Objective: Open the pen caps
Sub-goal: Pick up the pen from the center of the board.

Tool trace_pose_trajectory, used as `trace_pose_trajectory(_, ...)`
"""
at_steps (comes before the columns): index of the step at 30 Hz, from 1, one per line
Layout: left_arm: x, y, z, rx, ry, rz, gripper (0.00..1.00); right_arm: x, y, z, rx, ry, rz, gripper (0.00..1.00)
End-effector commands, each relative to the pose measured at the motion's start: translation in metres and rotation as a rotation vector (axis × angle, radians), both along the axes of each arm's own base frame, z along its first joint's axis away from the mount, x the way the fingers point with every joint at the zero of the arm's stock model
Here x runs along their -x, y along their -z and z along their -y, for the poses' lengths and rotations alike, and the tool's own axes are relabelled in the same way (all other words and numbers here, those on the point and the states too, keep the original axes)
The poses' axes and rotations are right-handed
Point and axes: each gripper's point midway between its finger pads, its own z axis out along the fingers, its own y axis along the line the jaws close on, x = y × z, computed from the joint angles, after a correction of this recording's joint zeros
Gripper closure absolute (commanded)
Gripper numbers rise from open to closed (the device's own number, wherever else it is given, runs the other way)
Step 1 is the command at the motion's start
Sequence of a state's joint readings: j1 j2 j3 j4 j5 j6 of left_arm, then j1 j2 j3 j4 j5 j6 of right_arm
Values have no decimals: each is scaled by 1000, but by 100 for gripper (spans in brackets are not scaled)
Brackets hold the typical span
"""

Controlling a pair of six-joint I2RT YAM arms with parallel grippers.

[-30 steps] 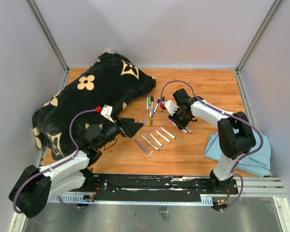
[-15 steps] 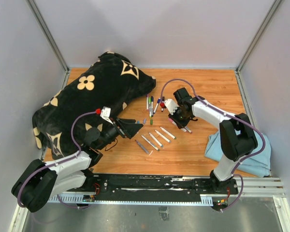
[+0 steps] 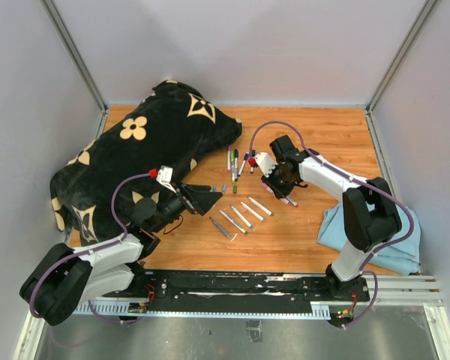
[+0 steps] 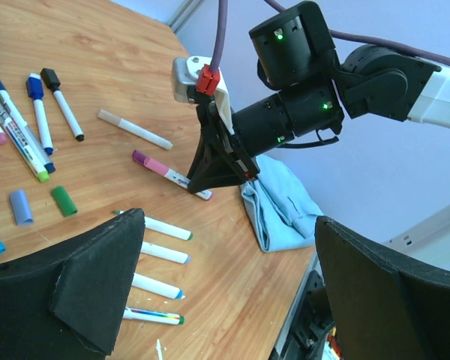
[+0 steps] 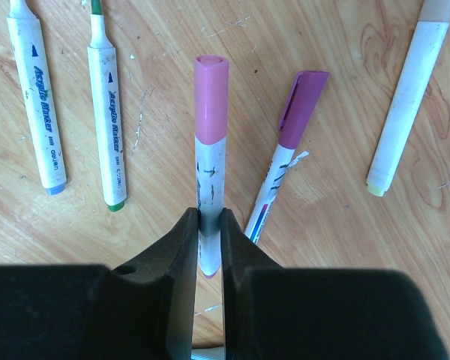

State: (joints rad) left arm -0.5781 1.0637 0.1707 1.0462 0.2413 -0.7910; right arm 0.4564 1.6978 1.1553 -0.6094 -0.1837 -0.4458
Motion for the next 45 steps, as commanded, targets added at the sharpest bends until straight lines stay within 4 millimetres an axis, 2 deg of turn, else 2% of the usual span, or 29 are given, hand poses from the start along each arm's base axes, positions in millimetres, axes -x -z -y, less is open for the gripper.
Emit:
trace_pose_trajectory(1,-2,-5,-2,14,-10,27,1,4,-6,-2,-24,5,4,99)
trace_pose_trajectory(11,-6,-1,3,37,-1,2,1,4,-10,-4,-51,9,3,99)
trace_pose_trajectory(23,-19,16,5,26,-36,-61,1,5,-15,-8,-86,4,3,99)
trace_pose_trajectory(45,-26,22,11,42,-27,-79,2,7,-23,-13,-126,0,12,99)
